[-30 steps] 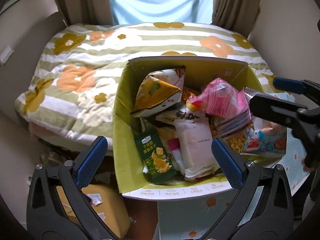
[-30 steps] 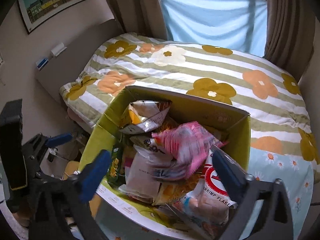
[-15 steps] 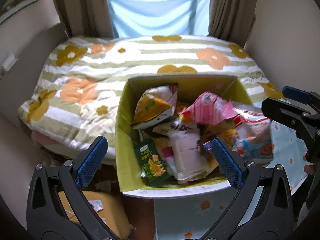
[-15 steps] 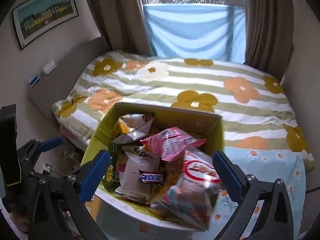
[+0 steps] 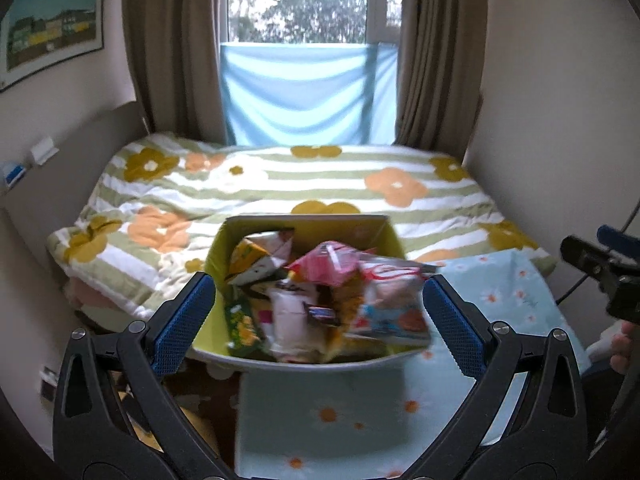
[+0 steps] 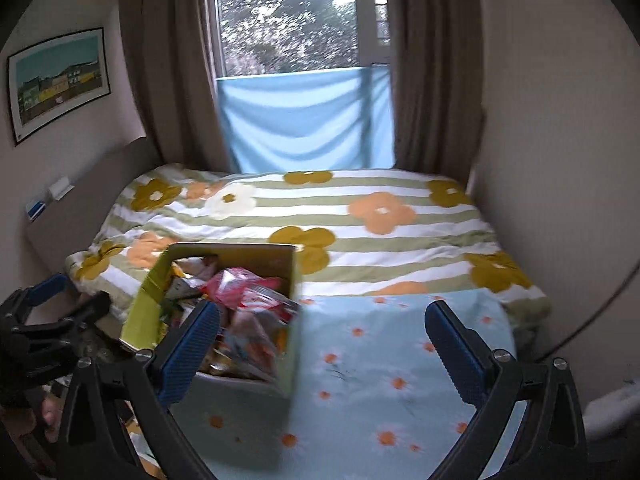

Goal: Organize snacks

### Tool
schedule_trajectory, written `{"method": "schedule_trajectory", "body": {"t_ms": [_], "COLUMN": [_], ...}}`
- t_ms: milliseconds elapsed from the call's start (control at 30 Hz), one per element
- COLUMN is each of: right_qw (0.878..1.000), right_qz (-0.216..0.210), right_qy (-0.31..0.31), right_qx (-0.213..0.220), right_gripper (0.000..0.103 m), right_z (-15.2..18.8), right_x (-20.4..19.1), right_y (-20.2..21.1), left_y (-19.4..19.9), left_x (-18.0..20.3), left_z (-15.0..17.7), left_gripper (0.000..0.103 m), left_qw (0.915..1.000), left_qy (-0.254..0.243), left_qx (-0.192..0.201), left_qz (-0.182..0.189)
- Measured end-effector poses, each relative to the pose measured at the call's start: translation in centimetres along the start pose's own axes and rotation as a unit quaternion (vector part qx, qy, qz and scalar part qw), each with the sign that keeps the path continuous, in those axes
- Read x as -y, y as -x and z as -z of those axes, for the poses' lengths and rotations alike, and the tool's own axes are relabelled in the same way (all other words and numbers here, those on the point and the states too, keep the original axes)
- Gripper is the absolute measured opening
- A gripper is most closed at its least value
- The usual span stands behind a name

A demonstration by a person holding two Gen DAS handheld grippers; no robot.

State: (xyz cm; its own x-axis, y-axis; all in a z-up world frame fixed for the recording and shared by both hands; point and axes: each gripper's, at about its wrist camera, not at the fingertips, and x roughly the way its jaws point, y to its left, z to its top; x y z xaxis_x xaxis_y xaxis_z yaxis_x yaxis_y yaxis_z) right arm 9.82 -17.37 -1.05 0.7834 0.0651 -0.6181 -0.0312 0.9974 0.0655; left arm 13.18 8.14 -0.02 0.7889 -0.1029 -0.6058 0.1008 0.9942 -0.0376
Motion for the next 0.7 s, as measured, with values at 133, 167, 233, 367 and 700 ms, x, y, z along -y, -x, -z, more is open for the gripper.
{"method": "schedule_trajectory", "body": {"t_ms": [133,167,233,367,700], "right_qw": [1.0,1.0,0.999,0.999,0.999], "right_qz": [0.019,0.023,0.027,0.038,0.035], "right_qy": [0.009,0.012,0.011,0.015,0.008], "right_qx": [0.008,0.01,0.013,0.021,0.029], "right_gripper": [0.102,0.102,0.102,0.102,0.102], "right_z": [2.1,2.5,3.5,5.0,6.3], "right_x": [1.8,2.2,3.1,4.2,5.3], "right_y": [2.3,2.7,3.6,4.9,6.4], "left_y": [2.9,3.3,4.3,5.6,7.5], "left_x": [2.3,2.7,3.5,4.9,6.6], "left_z": [1.5,1.9,2.8,4.4,5.3], "left_gripper": [0.103,0.103,0.103,0.103,0.103], "left_qw": [0.9999,0.9999,0.9998,0.9996,0.9991], "left_qy": [0.003,0.003,0.002,0.001,-0.01], "left_qx": [0.013,0.014,0.02,0.027,0.041], "left_qz": [0.002,0.001,0.004,0.001,-0.005]}}
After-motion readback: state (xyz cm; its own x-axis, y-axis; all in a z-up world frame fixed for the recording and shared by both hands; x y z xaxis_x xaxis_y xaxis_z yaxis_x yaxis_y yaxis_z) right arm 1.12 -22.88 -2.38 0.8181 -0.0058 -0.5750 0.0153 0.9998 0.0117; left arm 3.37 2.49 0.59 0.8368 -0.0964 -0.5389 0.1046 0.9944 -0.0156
